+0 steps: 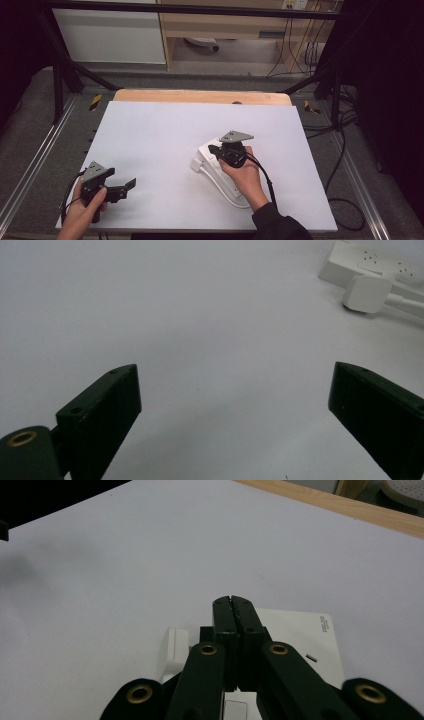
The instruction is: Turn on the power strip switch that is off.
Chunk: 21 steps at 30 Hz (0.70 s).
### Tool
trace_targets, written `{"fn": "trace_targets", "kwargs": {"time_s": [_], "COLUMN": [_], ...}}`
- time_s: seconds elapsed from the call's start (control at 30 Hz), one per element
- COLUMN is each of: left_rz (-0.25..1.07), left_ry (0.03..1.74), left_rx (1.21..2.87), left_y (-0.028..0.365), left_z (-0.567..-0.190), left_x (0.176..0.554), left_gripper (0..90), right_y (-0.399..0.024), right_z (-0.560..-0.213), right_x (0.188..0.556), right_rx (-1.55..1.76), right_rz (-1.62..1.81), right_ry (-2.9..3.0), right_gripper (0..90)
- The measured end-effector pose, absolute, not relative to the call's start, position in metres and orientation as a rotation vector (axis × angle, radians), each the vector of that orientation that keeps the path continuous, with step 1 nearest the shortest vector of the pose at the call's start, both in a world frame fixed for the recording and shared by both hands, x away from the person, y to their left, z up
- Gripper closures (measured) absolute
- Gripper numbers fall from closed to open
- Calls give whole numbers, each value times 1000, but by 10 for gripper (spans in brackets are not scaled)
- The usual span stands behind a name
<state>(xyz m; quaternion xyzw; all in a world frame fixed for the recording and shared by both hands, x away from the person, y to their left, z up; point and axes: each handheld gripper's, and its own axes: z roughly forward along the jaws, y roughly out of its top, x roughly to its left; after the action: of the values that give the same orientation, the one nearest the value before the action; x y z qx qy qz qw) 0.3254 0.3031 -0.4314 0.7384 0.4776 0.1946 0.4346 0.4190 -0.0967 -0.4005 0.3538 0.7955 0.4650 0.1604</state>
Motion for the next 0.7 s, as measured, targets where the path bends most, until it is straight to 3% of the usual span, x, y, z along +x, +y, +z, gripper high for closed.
{"fn": "trace_targets", "kwargs": {"time_s": [0.7], "left_rz": [487], "left_ry": [1193], "left_rx": [1844], "left_y": [303], "left_z": [-432], "left_x": [326], "left_gripper": [67], "right_y": [-89], "right_z": [-416], "right_x": [423], "right_rx": [1030], "right_rz": [1257], "right_ry": [2323], "right_gripper": [900]}}
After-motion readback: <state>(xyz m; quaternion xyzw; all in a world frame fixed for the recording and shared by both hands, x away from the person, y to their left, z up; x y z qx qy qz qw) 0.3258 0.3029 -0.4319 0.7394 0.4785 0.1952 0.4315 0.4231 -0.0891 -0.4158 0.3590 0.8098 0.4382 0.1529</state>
